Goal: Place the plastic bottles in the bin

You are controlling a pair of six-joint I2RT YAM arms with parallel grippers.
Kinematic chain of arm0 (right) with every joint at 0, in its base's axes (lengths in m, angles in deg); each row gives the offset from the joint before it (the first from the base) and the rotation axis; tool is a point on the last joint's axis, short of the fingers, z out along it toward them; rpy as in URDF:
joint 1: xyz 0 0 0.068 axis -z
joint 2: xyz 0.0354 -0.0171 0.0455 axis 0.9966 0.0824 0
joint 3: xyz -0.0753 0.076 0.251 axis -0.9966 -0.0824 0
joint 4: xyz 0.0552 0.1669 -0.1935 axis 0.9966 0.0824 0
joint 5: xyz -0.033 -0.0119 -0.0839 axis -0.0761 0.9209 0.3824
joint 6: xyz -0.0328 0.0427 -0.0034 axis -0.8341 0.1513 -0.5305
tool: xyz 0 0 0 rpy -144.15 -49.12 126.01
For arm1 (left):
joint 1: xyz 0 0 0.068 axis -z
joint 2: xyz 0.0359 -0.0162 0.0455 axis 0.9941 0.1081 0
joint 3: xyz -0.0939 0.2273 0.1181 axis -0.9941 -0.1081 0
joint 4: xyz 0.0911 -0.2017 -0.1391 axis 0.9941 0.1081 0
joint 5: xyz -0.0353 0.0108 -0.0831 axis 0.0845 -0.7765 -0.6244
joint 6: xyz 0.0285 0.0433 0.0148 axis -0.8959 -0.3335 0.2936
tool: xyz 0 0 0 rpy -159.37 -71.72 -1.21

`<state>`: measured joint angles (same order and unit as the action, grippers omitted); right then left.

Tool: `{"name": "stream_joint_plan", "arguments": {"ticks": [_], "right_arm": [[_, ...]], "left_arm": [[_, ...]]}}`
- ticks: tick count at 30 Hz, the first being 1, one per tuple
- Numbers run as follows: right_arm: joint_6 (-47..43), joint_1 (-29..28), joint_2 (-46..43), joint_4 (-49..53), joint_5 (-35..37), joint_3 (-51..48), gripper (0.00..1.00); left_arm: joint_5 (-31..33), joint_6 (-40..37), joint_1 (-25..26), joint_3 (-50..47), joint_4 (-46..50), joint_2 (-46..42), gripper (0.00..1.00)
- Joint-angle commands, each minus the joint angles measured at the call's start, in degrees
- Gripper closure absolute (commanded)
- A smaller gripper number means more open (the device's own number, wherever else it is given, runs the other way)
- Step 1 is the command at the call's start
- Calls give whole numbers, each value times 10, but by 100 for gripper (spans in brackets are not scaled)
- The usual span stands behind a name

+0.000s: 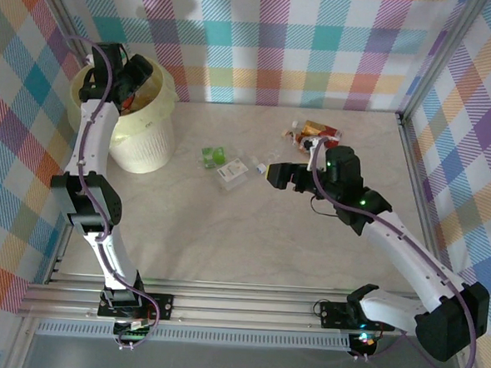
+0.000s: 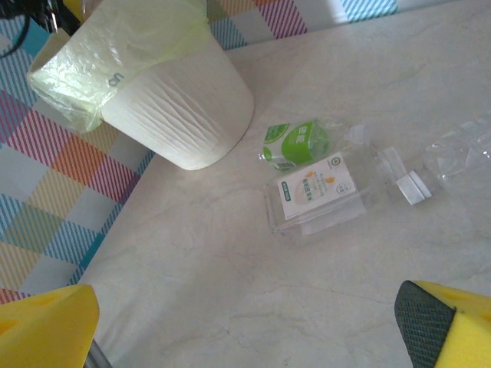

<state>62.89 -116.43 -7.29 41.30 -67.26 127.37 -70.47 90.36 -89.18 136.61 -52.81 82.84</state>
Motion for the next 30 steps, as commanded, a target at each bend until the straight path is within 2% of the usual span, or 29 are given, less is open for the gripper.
{"name": "stream_joint_plan", "arguments": {"ticks": [1, 7, 15, 18, 21, 24, 30], "right_arm": [[5, -3, 10, 1, -15, 28, 0], [14, -3, 26, -1, 14, 38, 0], [29, -2, 42, 5, 94, 41, 0], [30, 1, 45, 17, 144, 40, 0], [16, 20, 54, 38, 168, 47, 0], [14, 60, 86, 101, 177, 77, 0], [-33, 133, 178, 166, 139, 141, 0]], "left_arm": [[-28, 4, -2, 33, 5, 1, 21], [-36, -16, -2, 34, 16, -25, 7], [-93, -32, -1, -17, 1, -97, 0], [-87, -53, -1, -27, 8, -128, 0], [-110, -69, -1, -49, 10, -166, 0], [-141, -59, 3, -129, -39, -224, 0], [-209, -15, 18, -265, -100, -318, 0]]}}
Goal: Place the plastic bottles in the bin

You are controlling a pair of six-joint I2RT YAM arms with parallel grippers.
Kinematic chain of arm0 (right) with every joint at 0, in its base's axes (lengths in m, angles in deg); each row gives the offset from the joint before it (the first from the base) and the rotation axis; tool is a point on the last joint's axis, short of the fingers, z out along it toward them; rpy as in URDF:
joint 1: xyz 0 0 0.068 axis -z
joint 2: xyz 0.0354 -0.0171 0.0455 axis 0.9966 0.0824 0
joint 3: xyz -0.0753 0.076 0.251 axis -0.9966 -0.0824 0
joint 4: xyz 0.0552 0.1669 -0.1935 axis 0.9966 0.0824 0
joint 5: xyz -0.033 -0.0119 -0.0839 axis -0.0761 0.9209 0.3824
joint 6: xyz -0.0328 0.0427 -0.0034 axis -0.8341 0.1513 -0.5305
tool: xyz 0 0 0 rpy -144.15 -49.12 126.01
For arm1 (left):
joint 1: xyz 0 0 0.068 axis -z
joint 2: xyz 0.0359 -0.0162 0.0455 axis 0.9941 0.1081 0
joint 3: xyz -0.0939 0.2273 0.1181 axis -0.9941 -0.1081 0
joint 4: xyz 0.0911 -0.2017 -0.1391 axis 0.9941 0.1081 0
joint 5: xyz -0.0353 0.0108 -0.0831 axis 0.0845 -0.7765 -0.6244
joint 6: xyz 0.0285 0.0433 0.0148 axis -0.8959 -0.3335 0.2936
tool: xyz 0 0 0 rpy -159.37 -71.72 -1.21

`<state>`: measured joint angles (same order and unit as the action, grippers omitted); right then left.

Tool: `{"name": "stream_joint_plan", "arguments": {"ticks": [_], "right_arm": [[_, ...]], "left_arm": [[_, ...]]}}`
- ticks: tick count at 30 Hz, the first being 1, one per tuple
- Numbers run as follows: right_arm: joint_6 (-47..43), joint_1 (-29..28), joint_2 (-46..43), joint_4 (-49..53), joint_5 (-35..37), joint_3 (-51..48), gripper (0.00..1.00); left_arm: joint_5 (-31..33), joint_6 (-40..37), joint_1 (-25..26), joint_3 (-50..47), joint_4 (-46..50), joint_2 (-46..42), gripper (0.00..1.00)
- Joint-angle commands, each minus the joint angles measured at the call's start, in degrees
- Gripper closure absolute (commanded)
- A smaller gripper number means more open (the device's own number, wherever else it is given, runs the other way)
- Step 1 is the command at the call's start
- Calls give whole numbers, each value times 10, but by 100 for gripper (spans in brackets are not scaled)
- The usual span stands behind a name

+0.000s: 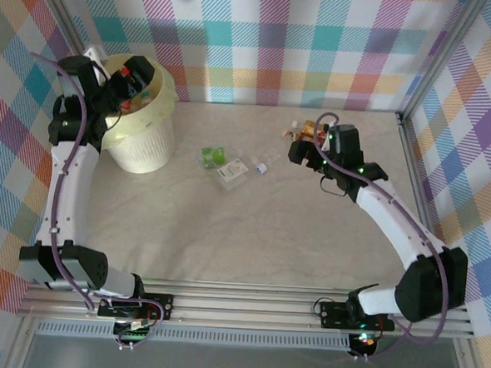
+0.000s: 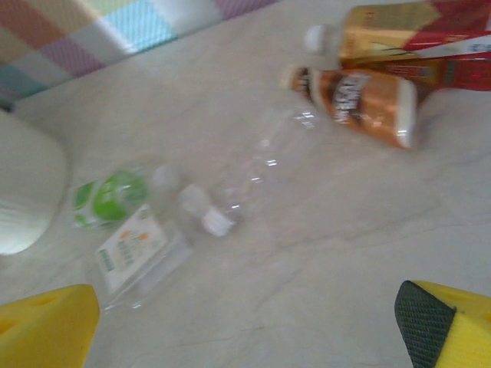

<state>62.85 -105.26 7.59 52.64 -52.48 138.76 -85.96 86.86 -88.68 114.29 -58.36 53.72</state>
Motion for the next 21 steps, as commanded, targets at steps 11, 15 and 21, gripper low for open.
{"name": "stream_joint_plan", "arguments": {"ticks": [11, 15, 21], "right_arm": [[-242, 108, 193, 88, -14, 164, 0], [-304, 129, 267, 126, -6, 246, 0], [-360, 150, 372, 164, 2, 372, 1]], "left_arm": [[-102, 75, 132, -276, -148, -152, 0], [-76, 64, 166, -322, -143, -185, 0], [-15, 74, 182, -396, -131, -231, 0]]}}
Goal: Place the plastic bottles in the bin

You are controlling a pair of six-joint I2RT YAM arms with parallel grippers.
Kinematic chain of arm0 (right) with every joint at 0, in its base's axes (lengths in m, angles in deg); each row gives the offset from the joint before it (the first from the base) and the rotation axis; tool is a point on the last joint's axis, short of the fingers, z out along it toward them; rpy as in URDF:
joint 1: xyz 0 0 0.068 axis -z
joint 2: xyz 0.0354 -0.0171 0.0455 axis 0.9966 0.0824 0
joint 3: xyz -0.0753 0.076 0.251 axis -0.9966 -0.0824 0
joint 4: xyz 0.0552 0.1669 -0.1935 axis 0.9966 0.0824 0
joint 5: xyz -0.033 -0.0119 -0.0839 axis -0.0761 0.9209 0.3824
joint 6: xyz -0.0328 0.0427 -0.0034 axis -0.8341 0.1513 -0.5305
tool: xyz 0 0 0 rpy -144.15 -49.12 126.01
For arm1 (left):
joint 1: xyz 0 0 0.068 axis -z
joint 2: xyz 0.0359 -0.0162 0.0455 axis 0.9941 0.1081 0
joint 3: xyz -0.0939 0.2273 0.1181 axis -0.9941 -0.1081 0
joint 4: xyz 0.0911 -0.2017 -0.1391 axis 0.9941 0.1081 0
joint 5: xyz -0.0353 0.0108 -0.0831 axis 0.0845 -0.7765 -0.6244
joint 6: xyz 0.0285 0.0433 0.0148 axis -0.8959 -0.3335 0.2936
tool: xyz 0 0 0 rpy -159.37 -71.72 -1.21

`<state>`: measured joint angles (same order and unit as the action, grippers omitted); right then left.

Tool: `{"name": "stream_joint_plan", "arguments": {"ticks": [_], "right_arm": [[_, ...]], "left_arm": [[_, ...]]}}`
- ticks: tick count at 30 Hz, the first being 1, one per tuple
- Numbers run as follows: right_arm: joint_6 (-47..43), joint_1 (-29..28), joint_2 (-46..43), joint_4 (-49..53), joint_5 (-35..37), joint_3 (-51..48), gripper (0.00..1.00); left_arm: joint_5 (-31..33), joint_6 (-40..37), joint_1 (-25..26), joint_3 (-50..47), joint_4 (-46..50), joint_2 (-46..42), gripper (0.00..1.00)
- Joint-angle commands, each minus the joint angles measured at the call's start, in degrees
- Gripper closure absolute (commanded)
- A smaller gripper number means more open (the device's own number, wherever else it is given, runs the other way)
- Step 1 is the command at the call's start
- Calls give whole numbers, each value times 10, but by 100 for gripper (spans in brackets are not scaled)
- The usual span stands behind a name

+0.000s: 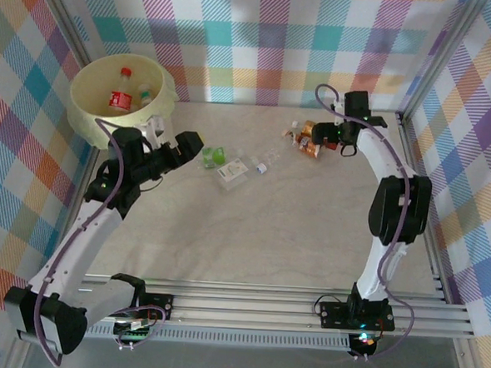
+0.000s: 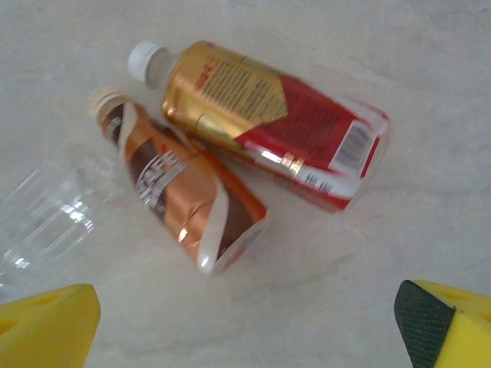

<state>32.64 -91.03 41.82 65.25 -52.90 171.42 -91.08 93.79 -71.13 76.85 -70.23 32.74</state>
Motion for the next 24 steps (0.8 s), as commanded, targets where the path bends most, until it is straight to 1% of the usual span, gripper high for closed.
{"name": "stream_joint_plan", "arguments": {"ticks": [1, 4, 6, 11, 17, 21, 24], "right_arm": [[-65, 10, 45, 38, 6, 65, 1], [-83, 12, 83, 21, 10, 99, 2], [-95, 12, 112, 15, 17, 126, 2], [-134, 12, 184, 37, 15, 214, 4], [-195, 12, 261, 75, -7, 301, 4], [-225, 12, 316, 123, -45, 383, 5], [-231, 12, 337, 138, -63, 406, 7]], "left_arm": [[44, 10, 8, -32, -13, -27, 0], [56, 25, 9, -54, -25, -36, 0], [54, 28, 10, -56, -33, -30, 0], [69, 6, 11, -32, 6, -6, 0], [73, -13, 11, -10, 34, 22, 0], [79, -9, 12, -11, 39, 29, 0], [88, -6, 13, -15, 40, 29, 0]]}}
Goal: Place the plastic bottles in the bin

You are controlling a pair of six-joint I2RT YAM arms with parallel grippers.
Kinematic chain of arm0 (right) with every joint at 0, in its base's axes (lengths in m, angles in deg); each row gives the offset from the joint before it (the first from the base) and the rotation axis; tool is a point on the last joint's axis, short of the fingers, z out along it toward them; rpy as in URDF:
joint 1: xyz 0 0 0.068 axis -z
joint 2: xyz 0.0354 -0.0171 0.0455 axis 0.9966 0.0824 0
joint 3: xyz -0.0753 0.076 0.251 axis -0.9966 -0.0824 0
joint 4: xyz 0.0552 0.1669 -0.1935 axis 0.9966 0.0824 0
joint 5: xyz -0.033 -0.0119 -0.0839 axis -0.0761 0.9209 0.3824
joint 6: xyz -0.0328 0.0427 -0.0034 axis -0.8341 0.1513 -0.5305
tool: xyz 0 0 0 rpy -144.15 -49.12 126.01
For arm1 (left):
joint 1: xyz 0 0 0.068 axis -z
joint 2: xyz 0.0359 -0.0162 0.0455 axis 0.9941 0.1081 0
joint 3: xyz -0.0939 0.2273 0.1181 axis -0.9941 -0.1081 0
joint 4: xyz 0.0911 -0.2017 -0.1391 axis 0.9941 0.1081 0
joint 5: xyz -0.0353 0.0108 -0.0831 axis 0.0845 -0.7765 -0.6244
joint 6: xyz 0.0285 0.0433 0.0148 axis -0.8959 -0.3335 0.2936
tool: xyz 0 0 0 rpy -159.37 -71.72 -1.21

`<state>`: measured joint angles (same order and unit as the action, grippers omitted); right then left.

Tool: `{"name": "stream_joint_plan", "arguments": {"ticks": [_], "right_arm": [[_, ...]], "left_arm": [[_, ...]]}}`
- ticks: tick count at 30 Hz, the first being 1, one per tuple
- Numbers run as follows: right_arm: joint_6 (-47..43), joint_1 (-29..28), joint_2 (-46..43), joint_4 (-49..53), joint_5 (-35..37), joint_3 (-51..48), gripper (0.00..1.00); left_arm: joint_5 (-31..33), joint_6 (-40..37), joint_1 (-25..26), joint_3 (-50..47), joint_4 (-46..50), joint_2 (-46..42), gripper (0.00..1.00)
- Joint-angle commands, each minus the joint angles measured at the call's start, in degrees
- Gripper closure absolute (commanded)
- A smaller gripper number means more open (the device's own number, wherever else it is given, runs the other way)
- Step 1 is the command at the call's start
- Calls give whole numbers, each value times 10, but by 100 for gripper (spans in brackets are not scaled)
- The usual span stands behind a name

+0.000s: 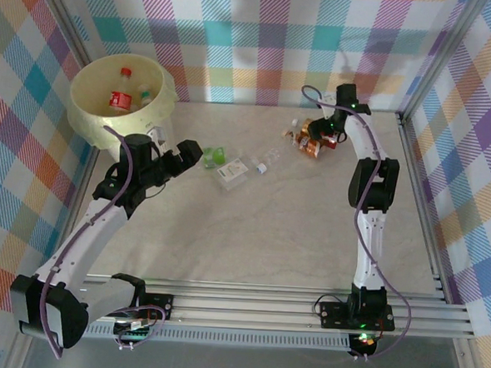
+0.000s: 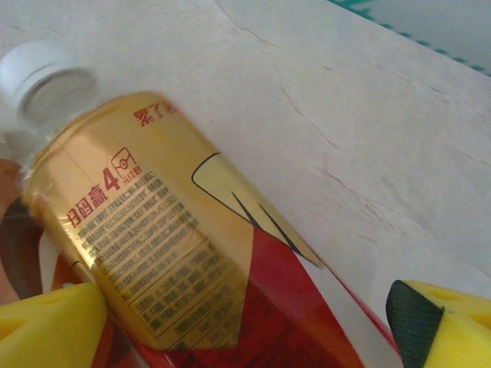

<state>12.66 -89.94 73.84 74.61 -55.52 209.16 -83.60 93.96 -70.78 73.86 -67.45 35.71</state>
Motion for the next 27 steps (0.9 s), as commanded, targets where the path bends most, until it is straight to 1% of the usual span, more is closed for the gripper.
{"name": "stream_joint_plan", "arguments": {"ticks": [1, 4, 8, 11, 14, 17, 19, 22, 24, 27], "right_arm": [[-35, 1, 21, 52, -44, 32, 7], [-49, 1, 28, 71, -60, 25, 9], [-54, 1, 27, 92, -49, 15, 12], [-47, 2, 22, 100, -34, 0, 10], [-26, 2, 17, 88, -11, -17, 9], [1, 2, 16, 76, 11, -16, 15], [17, 2, 15, 73, 19, -9, 22], [35, 2, 1, 71, 9, -14, 32], [45, 2, -25, 53, 0, -45, 36], [65, 2, -92, -10, -6, -140, 40]], "left_arm": [[15, -5, 10, 13, 11, -1, 0], [14, -2, 10, 7, 2, 2, 0], [7, -7, 10, 11, 8, 8, 0], [6, -9, 10, 10, 8, 8, 0], [5, -8, 10, 5, 3, 5, 0], [5, -6, 10, -1, 2, 1, 0], [5, -6, 11, -5, 4, -4, 0], [7, -5, 10, -9, 3, -12, 0], [11, -5, 10, -13, 3, -17, 0], [7, -5, 10, -16, -2, -17, 0]]}}
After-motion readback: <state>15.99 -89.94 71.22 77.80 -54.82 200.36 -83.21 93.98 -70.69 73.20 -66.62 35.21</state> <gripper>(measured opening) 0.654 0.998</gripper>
